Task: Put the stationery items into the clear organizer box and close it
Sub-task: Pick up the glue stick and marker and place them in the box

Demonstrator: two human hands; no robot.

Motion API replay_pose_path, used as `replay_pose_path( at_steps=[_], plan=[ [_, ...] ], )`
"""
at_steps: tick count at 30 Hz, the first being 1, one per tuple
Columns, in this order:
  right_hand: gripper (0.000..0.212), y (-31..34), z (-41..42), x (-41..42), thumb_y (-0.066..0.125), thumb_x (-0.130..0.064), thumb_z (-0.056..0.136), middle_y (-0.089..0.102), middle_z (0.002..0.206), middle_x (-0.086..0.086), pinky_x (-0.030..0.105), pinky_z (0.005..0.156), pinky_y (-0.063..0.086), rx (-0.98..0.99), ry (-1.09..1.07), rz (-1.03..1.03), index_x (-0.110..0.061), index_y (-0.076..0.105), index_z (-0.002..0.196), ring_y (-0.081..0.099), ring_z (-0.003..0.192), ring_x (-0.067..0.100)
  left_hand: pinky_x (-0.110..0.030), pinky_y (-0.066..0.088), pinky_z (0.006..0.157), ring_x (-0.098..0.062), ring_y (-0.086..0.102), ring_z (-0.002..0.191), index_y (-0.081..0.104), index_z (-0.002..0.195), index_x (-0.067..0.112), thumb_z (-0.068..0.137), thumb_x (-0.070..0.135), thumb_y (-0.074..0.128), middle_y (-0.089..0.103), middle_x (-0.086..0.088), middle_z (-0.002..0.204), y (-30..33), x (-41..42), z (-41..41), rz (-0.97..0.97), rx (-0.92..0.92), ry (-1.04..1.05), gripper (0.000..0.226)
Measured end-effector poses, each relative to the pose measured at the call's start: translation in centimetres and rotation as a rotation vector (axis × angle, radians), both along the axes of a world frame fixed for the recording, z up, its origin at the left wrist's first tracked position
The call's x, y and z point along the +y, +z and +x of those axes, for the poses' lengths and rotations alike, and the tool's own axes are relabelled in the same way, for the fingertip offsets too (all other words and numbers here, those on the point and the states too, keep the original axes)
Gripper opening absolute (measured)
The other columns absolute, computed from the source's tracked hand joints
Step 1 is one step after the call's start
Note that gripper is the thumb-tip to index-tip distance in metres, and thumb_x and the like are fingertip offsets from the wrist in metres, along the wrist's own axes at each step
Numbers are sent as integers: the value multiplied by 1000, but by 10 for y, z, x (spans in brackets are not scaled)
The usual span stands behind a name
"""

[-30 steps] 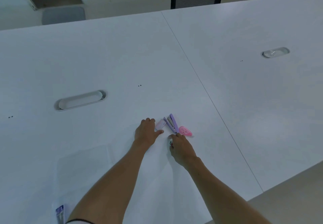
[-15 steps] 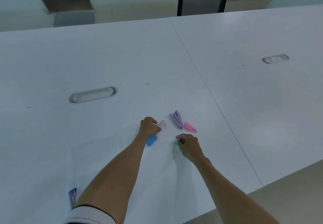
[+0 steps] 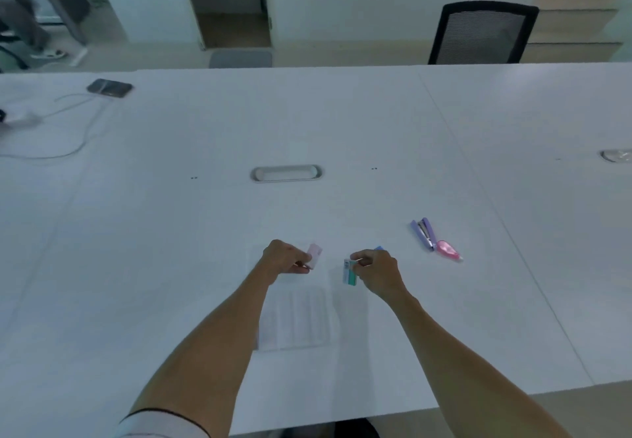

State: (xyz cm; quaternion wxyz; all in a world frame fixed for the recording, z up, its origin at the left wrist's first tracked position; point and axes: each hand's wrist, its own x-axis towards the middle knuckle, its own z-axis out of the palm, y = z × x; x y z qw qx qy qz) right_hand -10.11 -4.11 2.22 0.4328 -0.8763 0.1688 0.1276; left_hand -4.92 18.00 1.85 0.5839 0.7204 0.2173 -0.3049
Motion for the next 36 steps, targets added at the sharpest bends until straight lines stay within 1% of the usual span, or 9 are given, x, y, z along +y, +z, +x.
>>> replay_pose_path(
  at_steps=[5,7,10,12,17,23,28,32,36],
  plan=[
    [22,-1,-11,51,65,-8,88,72,109,12,34,86,58,12,32,37,-10,73,108,69,99,22,-36,63,78,-36,75,85,72,95,-12,72,3,81,75,-25,93,0,58,-45,63,97,-85,29],
    [22,-2,-15,72,65,-8,88,72,113,11,31,84,58,15,55,41,-12,74,107,68,102,21,-38,63,79,-34,76,79,74,93,-11,70,4,84,76,-24,87,0,76,-63,104,119,-86,29],
    [25,-1,-22,89,62,-7,87,71,114,10,22,75,52,19,96,27,-12,74,108,64,97,15,-25,59,52,-25,73,57,76,86,-8,65,8,86,75,-23,77,-8,84,-85,210,94,-83,28],
    [26,-2,-24,98,59,-6,88,71,115,12,15,66,48,36,124,28,-12,74,109,62,96,15,-22,53,46,-25,72,59,77,84,-5,63,14,87,76,-23,80,-15,84,-101,266,93,-83,30],
    [24,-4,-23,114,58,-9,90,68,119,14,12,47,45,84,170,36,-13,73,108,62,116,26,-24,51,53,-21,67,56,75,86,0,66,25,86,77,-16,81,-24,74,-123,358,98,-49,34],
    [20,-5,-20,123,60,-8,89,70,105,11,20,59,52,96,216,28,-13,74,104,64,107,24,-28,56,63,-17,69,56,69,81,6,64,26,87,71,-4,63,-23,68,-119,427,124,-123,32],
    [21,-10,-19,121,60,-9,90,69,103,10,15,52,44,107,248,25,-12,73,106,62,97,19,-28,55,63,-18,66,60,62,85,9,60,31,89,72,-5,76,-26,65,-116,489,155,-219,42],
    [20,-14,-16,125,63,-9,89,69,105,8,12,60,43,94,271,20,-12,73,106,62,97,18,-28,48,63,-19,58,63,56,68,14,64,36,86,64,-3,75,-26,67,-111,514,33,-154,38],
    [21,-22,-15,134,61,-9,88,70,106,9,11,59,43,113,289,32,-13,74,105,63,96,18,-33,54,77,-23,66,87,61,95,18,80,35,72,70,-5,97,-33,77,-109,593,-142,47,25]
  ],
)
